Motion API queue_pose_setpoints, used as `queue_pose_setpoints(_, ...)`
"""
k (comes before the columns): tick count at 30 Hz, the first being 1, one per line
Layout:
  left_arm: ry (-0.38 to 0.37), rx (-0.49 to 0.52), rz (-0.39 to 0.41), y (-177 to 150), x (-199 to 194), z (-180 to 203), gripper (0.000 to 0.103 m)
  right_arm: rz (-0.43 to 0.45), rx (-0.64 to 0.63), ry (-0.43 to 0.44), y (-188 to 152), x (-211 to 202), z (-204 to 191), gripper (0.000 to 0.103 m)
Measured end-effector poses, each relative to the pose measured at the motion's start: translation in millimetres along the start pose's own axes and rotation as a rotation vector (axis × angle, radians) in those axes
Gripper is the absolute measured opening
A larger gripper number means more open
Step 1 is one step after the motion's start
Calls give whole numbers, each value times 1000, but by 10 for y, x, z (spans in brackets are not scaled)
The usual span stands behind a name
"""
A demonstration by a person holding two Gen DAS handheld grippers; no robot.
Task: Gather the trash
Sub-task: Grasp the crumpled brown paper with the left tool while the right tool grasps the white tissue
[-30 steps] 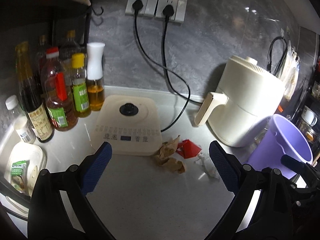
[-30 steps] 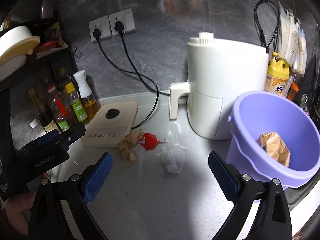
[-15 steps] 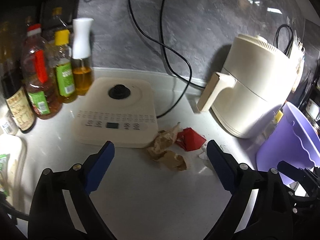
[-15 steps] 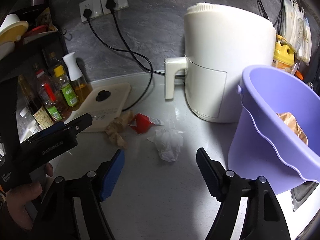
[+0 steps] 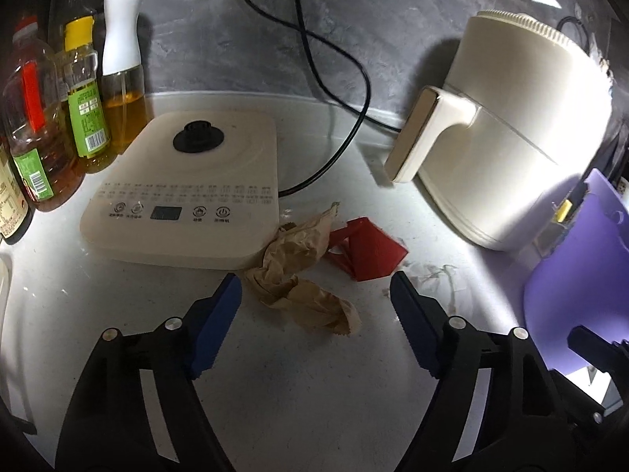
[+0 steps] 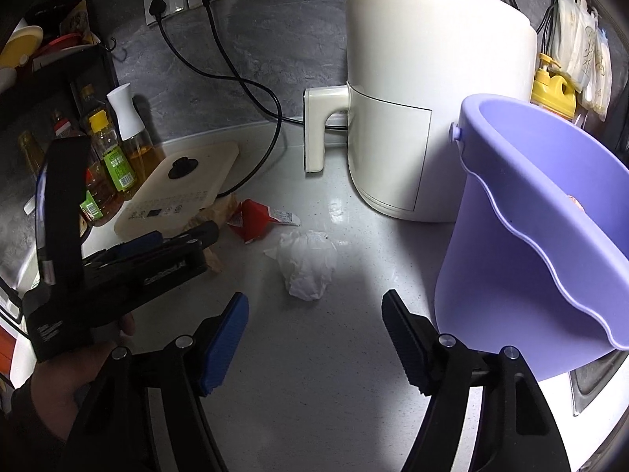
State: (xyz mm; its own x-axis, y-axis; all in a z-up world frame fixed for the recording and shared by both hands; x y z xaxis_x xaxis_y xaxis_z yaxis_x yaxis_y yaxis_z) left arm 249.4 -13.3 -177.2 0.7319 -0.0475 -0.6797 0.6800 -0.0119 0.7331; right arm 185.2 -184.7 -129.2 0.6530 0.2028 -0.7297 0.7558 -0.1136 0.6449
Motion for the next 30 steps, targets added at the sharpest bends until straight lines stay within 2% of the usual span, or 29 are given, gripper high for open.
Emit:
queue_pose_setpoints(2, 5, -25, -14, -15, 55, -30, 70, -2, -2, -1, 2, 13, 15, 69)
queue_pose_setpoints(3, -3, -35, -23, -27, 86, -35, 63, -4, -2, -3, 1, 24, 24, 69)
queue_pose_setpoints(6, -13, -47, -48, -64, 157, -44, 38, -12, 4, -5, -4, 67, 49, 69)
queue_pose_setpoints(8, -2, -43, -49, -79, 138, -61, 14, -16, 2, -3, 3, 105, 33, 69)
queue_pose_setpoints(11, 13, -40, -49, -102, 78, -125, 10, -21, 0, 9, 18, 159, -18, 69)
queue_pose_setpoints(12, 20, -41, -47, -110, 49, -156, 3, -21, -2, 14, 31, 177, -44, 69)
queue_pose_setpoints(22, 84, -103, -21, -240, -246, -608, 2, -35, -26, 53, 128, 372, -270, 69)
queue_pose_setpoints(30, 128, -147, -22, -311, -324, -879, 2, -59, -32, 65, 253, 671, -410, 66)
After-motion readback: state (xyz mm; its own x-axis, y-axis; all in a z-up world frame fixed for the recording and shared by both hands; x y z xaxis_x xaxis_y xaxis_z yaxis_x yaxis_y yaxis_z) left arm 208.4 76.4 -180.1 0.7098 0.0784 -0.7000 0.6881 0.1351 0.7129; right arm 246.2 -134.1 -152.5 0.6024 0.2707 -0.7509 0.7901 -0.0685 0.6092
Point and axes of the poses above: each gripper's, at about its wrist camera, not at the fingertips, and x roughly the way its jaws point, z to its right, y to its top, the point moved 7 cm from there along x, roughly the way its jaws point, and after that the axes turned 13 degrees about x, right-handed, at the moved point
